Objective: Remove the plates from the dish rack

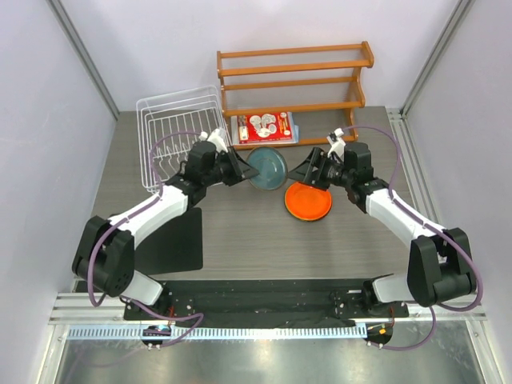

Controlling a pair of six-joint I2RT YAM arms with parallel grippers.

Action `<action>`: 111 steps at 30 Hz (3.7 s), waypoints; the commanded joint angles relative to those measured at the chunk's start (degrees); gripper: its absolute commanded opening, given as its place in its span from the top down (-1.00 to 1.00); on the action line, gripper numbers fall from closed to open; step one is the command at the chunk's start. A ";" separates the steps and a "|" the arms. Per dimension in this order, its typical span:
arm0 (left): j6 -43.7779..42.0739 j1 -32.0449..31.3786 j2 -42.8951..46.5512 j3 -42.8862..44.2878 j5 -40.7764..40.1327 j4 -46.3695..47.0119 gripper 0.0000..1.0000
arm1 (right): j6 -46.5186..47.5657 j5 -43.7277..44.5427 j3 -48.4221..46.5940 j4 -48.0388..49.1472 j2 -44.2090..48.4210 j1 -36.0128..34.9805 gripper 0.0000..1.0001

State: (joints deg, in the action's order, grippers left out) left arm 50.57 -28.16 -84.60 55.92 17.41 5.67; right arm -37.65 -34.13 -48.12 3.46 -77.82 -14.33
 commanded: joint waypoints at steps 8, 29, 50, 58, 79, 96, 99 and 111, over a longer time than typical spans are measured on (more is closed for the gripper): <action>2.34 -5.58 -2.24 3.31 -0.45 8.92 1.00 | -1.29 -2.87 0.39 7.17 -4.26 -0.88 -0.51; 2.43 -6.03 -3.47 3.84 -0.27 9.36 1.00 | -2.87 -7.18 3.12 12.53 -3.57 -0.79 0.98; 2.70 -6.11 -7.77 5.16 0.88 10.68 -0.23 | 0.56 3.98 2.77 1.02 1.97 2.46 0.98; -7.05 -6.11 -3.56 5.69 -11.24 -2.23 -0.69 | 4.07 7.50 2.24 -5.55 3.91 8.87 0.98; -24.28 -6.29 18.32 -4.15 -56.08 -17.28 -0.99 | 7.68 14.10 4.08 -13.83 -0.13 11.51 0.98; -23.50 -6.29 19.03 -4.95 -57.92 -17.62 -0.99 | 9.35 8.90 3.38 -12.96 -2.43 11.51 -0.20; -23.76 -6.29 19.12 -4.77 -59.51 -18.24 -0.99 | 10.22 9.25 3.03 -13.57 -1.11 11.51 -0.44; -22.00 -6.29 16.92 0.16 -60.29 -25.89 -0.99 | 14.80 44.17 4.07 -16.49 10.05 10.02 -1.00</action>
State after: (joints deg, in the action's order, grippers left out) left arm 26.94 -34.17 -67.85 53.36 -39.99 -18.00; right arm -24.82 -9.56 -44.47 -15.20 -72.93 -3.36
